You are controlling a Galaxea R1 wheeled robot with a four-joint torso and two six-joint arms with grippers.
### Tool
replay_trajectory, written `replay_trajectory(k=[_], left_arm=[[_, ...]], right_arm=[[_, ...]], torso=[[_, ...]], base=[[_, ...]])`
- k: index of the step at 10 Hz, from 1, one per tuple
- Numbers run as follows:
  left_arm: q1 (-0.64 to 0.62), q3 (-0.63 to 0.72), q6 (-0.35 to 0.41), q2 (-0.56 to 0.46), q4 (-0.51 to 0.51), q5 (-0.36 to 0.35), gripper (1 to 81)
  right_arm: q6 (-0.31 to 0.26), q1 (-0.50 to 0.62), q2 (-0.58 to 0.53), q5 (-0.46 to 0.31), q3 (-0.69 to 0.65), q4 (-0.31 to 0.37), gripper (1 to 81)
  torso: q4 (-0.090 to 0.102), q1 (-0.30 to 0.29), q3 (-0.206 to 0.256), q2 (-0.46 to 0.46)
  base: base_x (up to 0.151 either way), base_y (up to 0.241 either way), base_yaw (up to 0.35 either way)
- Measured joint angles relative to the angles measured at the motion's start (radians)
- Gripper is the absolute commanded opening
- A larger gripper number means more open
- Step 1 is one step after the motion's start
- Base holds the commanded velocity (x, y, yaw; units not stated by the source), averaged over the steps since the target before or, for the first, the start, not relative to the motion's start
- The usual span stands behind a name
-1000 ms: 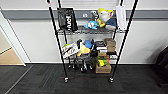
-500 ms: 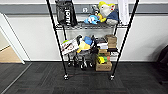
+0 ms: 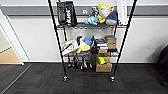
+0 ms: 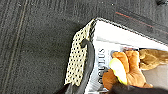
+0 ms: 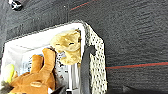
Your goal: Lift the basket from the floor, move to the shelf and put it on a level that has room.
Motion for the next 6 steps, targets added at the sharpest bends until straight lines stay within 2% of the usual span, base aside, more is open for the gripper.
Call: replay_trajectory(k=[4,6], left_arm=[[-0.001,-0.054,-0.001,0.083,0.001,-0.002,81.1],[0.000,-0.123,0.000,0.123,0.001,-0.004,81.1]], right_arm=[[0.000,0.007,0.050,0.001,-0.040,0.003,81.1],[0.000,0.019,0.067,0.003,-0.063,0.004,81.1]], torso=[[0.000,0.000,-0.007,0.000],[0.000,0.000,-0.056,0.000]], base=[[0.000,0.000,0.000],[0.000,0.000,0.000]])
